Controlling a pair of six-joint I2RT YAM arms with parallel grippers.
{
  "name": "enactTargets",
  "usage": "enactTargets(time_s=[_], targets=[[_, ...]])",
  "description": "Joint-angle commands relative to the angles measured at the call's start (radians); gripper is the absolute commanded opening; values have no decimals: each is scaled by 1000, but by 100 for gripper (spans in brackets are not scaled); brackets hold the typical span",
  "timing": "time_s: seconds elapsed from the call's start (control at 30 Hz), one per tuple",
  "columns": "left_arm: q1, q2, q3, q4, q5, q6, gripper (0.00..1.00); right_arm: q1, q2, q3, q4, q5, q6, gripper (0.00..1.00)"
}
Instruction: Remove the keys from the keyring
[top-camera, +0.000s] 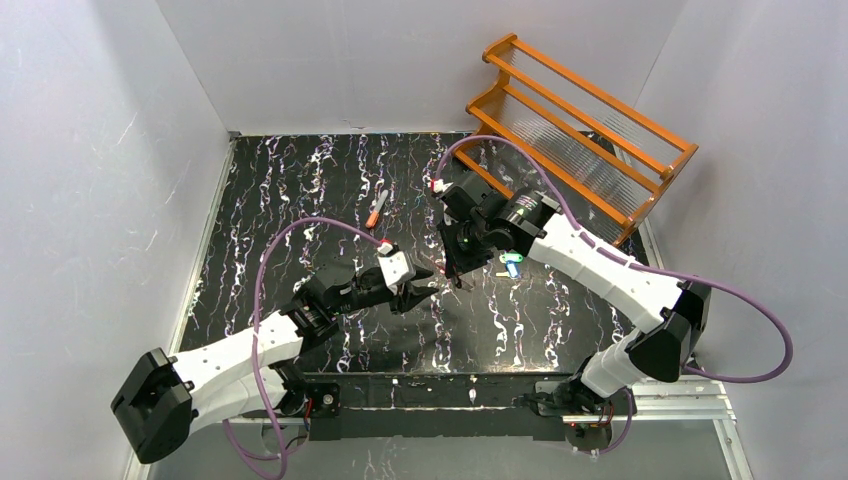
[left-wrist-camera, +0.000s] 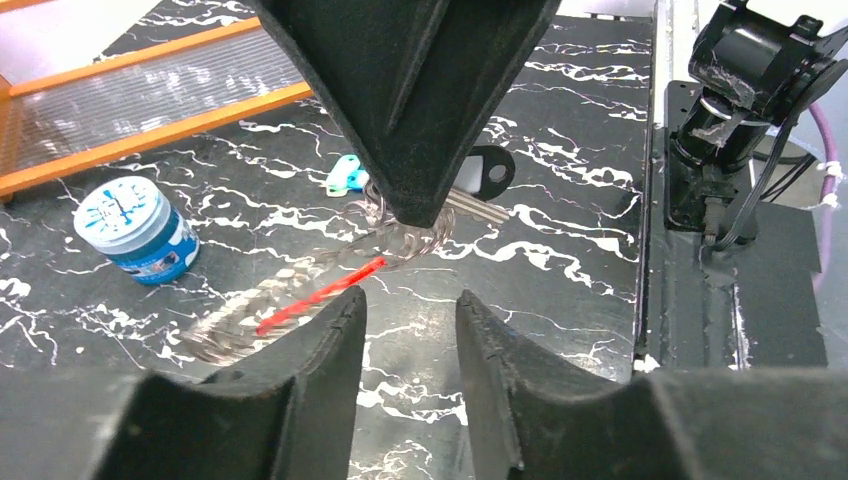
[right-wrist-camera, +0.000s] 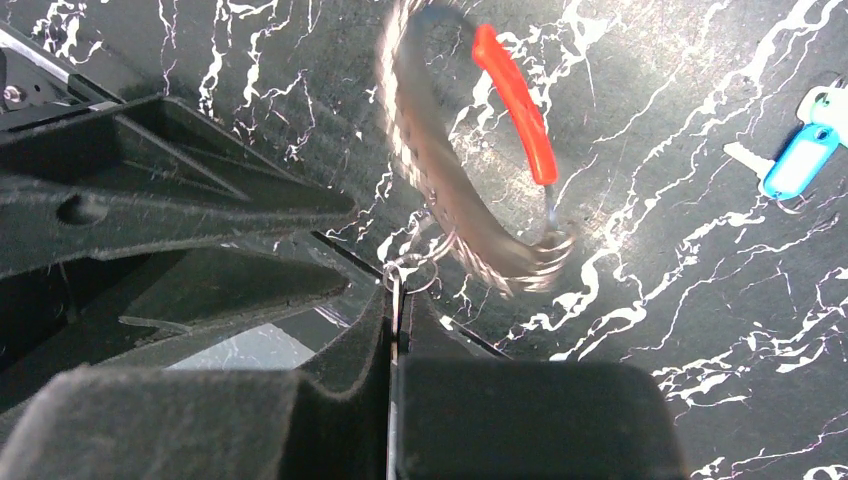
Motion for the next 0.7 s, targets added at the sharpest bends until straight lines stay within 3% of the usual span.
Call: enactTargets(time_s=[0.0, 0.23, 0.67], targets=[[-9, 7, 24, -5, 2, -35, 39, -1, -19, 38, 21, -28, 0, 1], [-13, 25, 45, -5, 9, -43, 49, 2, -25, 30, 35, -38, 16, 1], [-13, 39, 83, 10, 9, -30, 48, 7, -26, 24, 36, -51, 23, 1]])
